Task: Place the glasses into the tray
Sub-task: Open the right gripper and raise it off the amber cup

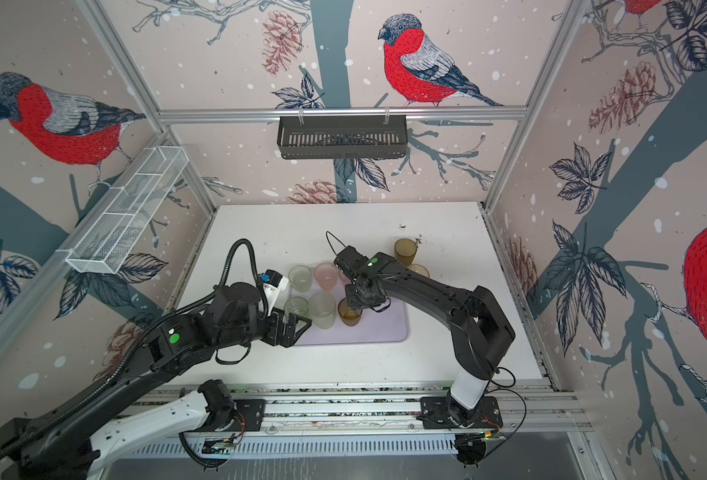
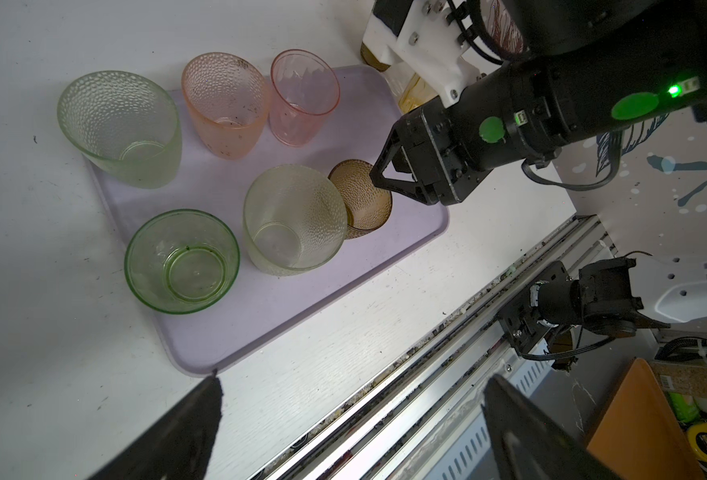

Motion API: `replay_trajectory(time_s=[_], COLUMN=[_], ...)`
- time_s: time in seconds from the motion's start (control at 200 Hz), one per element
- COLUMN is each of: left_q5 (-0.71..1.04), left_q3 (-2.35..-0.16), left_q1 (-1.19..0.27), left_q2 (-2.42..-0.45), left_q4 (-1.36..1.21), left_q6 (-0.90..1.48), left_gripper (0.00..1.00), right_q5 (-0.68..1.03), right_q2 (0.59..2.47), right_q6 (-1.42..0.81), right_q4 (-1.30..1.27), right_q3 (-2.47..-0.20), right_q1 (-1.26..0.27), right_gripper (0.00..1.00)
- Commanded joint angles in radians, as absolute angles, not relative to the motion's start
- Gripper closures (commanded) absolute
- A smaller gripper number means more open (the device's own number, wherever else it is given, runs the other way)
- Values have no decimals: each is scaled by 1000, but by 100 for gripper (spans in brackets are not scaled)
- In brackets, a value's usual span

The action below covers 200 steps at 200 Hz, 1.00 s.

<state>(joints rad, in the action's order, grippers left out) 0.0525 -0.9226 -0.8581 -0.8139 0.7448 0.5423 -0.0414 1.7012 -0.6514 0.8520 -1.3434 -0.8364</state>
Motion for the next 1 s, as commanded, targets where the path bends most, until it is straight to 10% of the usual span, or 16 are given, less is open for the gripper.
replay_trajectory(time_s=[0.0, 0.996], left_q5=[57, 57], left_q3=[-929, -975], left_q1=[-857, -867], left_q2=[-814, -887], left_q4=[724, 635], left_q6=[543, 633], left_gripper=[2, 2], right_q5=[-63, -59], right_q2=[1682, 1420], right_q6=[-663, -500], right_q4=[850, 861], right_q3=[-1348, -1350], right_q1=[-834, -592], right_gripper=[54, 23])
